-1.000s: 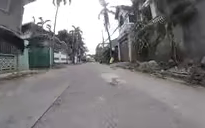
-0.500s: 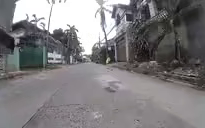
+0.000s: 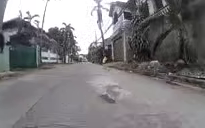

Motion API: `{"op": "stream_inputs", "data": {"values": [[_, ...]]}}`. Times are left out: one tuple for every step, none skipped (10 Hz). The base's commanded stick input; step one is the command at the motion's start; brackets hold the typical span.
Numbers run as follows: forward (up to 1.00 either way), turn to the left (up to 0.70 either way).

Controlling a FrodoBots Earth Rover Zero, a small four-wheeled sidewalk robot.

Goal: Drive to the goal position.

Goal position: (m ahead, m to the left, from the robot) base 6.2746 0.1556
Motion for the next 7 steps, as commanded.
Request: {"op": "stream_inputs", "data": {"values": [[1.00, 0.25], [1.00, 0.25], [1.00, 0.25], [1.00, 0.25], [1.00, 0.25], [1.00, 0.25], [1.00, 0.25]]}}
